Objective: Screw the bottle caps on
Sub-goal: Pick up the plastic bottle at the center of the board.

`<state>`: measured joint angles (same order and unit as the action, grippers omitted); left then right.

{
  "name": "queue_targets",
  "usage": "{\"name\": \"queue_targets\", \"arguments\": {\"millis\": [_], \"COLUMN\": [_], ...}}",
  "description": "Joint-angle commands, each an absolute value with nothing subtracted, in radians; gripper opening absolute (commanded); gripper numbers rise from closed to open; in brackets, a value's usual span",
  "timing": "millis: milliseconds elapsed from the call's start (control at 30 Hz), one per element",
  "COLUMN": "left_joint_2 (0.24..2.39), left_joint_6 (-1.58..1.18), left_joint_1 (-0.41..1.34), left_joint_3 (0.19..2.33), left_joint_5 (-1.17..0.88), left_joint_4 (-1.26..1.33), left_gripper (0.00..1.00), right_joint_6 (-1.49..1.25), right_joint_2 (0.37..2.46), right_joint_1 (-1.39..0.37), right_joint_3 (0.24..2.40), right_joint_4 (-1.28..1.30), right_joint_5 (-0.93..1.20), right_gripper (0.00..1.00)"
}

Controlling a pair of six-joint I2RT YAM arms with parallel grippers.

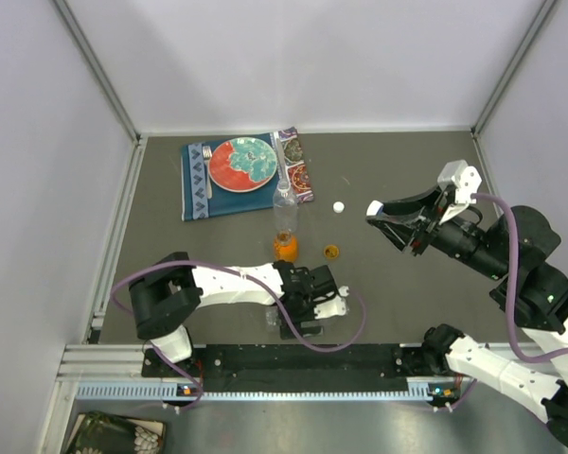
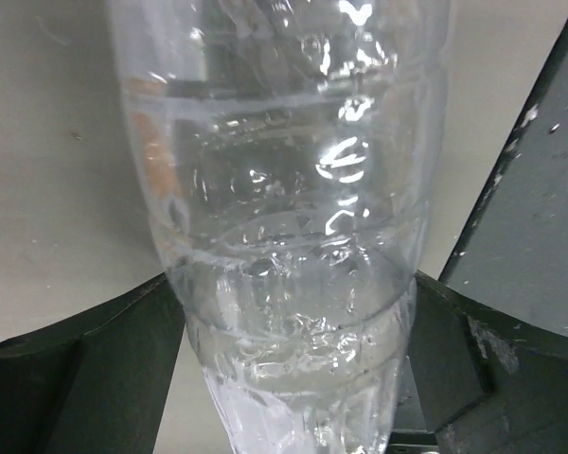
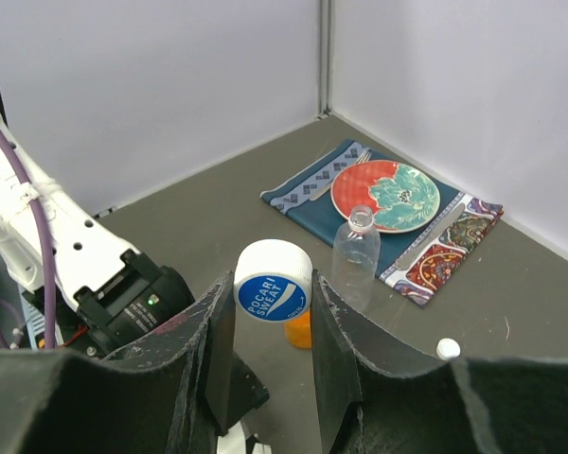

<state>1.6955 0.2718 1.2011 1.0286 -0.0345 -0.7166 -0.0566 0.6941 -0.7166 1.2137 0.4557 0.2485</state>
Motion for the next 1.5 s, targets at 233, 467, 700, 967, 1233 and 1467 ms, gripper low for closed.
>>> {"name": "queue_targets", "arguments": {"millis": [233,467,700,967,1233,1467], "left_joint_2": [1.675,1.674,1.592,1.376,1.214,1.197], "left_joint_6": [0.322,0.331,0.316,0.324,0.462,0.462], "left_joint_1": [1.203,1.201,1.193,1.117,1.017,1.017], "left_joint_3": [0.894,0.91,0.934,1.13,1.393,1.549], "left_joint_5": [0.08,0.124,0.137,0.113,0.149,0.08], "left_joint_4": [-0.632,-0.629,-0.658,-0.915,-1.164,-1.252], "left_gripper": [0.9,0.69,0.61,0.59,0.53,0.54], "right_joint_6": [-0.072,-0.072,-0.071,-0.055,-0.037,0.061], "right_joint_2": [0.693,0.687,0.686,0.706,0.782,0.851], "right_joint_1": [-0.727,-0.727,-0.726,-0.727,-0.727,-0.727], "right_joint_3": [1.249,1.243,1.229,1.232,1.304,1.425], "right_joint_4": [0.43,0.43,0.433,0.514,0.604,0.724], "right_joint_5": [0.255,0.252,0.273,0.366,0.472,0.573], "right_gripper": [0.28,0.26,0.26,0.26,0.26,0.26]}}
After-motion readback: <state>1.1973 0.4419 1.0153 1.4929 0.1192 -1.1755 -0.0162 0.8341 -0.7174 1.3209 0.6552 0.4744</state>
